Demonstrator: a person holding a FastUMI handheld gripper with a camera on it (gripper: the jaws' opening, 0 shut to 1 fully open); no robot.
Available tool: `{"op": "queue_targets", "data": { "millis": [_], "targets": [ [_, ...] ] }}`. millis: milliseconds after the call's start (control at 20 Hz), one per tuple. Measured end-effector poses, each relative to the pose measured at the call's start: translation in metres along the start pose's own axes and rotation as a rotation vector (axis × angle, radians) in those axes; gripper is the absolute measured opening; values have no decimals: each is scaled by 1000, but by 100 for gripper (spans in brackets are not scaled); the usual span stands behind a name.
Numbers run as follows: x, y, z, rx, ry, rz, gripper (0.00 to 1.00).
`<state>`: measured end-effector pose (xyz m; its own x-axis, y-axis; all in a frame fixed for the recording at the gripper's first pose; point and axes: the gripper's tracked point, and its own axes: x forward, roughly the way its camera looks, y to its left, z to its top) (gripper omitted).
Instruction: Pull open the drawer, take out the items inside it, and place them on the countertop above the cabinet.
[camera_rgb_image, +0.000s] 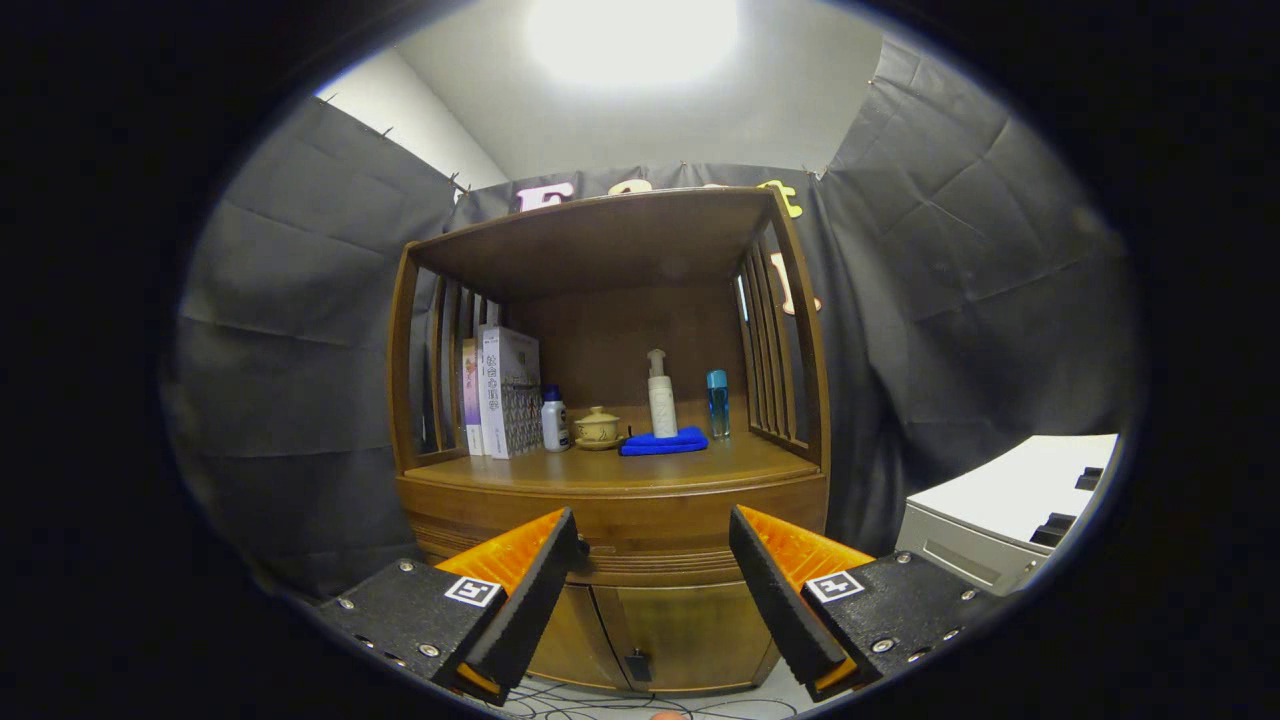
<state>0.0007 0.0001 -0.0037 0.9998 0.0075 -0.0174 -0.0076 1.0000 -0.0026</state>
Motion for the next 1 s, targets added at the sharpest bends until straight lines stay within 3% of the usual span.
{"op": "queue_targets", "data": {
  "millis": [350, 650, 1000],
  "targets": [
    [14, 6, -12, 3, 37, 33, 95],
    [74, 41, -38, -26, 104, 89, 95],
    [108, 70, -74, -21, 155, 141, 95]
  ]
}}
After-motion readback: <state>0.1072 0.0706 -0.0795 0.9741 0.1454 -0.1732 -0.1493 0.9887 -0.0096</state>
